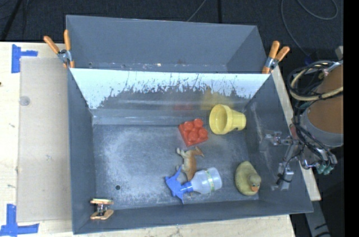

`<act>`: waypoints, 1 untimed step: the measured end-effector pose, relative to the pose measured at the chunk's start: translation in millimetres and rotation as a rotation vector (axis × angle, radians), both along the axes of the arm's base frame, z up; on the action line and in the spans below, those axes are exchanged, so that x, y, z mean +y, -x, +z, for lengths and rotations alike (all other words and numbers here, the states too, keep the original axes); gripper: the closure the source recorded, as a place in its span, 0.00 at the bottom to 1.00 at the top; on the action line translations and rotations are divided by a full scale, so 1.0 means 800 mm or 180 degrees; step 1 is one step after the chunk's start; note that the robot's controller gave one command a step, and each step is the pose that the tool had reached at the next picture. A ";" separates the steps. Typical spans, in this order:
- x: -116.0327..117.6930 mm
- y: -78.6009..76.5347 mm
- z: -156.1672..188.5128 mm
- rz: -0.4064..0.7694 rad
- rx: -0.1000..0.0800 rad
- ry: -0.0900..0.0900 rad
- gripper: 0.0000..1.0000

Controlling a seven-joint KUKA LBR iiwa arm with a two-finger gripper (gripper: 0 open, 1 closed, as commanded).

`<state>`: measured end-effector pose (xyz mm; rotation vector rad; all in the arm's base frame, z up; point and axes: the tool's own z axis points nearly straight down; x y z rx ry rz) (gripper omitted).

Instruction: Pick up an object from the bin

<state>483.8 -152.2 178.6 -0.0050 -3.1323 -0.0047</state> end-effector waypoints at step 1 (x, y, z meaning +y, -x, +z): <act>0.001 -0.002 0.005 0.0012 -0.0026 0.0008 0.00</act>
Offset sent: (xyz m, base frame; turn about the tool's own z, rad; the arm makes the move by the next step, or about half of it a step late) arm 0.0008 0.0233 -0.0894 -0.1558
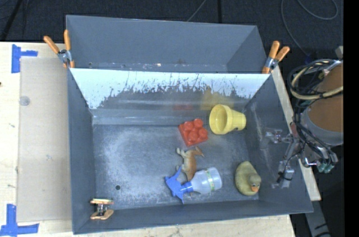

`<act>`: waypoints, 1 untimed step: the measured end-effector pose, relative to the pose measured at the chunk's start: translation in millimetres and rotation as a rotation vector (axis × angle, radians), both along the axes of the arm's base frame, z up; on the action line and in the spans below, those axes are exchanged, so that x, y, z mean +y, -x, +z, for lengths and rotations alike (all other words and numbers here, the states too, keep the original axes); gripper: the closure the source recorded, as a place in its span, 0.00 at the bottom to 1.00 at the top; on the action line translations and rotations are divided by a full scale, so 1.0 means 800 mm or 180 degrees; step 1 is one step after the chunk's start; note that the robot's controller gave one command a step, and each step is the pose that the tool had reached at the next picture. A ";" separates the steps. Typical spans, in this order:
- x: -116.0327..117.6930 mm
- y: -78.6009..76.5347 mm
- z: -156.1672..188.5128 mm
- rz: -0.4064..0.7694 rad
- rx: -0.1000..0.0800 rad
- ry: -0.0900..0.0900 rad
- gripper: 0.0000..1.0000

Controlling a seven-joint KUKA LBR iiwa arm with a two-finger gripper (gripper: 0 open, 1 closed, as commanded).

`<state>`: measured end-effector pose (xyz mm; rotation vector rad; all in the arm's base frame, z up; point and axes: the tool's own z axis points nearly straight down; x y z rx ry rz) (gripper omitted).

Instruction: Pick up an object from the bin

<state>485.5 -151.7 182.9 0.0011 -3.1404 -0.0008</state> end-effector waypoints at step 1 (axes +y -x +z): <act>0.013 -0.001 -0.055 0.0225 0.0000 -0.0003 0.00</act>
Offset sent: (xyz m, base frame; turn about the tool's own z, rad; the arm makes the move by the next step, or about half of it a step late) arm 0.0066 0.0441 -0.1129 -0.0656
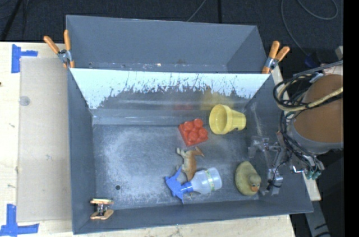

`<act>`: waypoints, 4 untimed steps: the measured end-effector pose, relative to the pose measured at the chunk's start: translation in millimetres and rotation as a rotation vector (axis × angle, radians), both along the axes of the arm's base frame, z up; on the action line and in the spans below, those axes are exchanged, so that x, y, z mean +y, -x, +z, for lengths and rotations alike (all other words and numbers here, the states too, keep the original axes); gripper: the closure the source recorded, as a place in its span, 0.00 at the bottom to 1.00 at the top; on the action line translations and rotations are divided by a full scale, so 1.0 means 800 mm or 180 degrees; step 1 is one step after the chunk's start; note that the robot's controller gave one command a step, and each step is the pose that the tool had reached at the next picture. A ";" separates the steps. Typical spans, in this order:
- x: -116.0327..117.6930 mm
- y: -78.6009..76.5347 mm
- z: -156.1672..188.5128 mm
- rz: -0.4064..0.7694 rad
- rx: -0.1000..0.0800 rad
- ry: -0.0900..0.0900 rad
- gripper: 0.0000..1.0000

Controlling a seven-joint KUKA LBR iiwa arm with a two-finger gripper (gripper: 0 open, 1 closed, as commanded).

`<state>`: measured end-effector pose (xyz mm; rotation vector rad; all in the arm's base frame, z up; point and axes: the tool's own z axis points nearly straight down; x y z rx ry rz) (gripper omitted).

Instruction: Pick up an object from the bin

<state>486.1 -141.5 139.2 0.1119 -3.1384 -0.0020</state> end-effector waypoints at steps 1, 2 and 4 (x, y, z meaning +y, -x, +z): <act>0.036 -0.006 -0.079 -0.0011 0.0002 0.0000 0.00; 0.040 -0.001 -0.102 -0.0071 -0.0043 -0.0007 0.00; -0.021 -0.027 -0.075 0.0406 -0.0044 -0.0006 1.00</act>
Offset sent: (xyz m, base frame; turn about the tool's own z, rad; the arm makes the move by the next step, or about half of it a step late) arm -0.0149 0.0126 -0.0692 0.0431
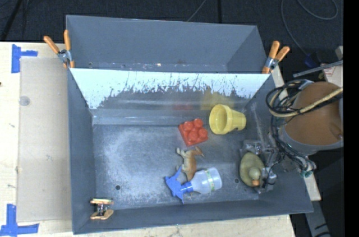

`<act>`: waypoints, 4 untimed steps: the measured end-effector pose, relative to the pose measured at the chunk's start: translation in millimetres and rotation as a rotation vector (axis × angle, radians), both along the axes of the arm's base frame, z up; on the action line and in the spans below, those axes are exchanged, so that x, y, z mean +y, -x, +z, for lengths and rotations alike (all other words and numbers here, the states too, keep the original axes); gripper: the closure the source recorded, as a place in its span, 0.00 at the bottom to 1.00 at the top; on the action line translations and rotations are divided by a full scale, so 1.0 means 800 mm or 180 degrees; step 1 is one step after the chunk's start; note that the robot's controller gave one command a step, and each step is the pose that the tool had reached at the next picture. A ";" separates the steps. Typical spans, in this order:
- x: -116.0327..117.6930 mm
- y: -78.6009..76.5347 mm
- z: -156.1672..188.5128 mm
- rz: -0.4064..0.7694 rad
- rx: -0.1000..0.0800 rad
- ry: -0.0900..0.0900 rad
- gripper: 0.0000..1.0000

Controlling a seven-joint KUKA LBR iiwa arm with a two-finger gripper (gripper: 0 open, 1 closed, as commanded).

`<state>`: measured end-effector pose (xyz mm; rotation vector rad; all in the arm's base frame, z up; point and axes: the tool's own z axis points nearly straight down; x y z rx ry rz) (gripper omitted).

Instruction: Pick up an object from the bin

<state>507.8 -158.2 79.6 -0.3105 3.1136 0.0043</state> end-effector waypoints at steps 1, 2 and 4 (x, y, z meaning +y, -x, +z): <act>0.000 0.000 0.000 0.0003 0.0000 0.0000 1.00; 0.006 -0.003 0.059 0.0042 0.0022 -0.0010 1.00; 0.007 -0.004 0.149 0.0130 0.0033 -0.0015 1.00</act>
Offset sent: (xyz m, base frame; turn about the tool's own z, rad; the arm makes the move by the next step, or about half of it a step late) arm 0.0067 0.0056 0.0733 -0.0230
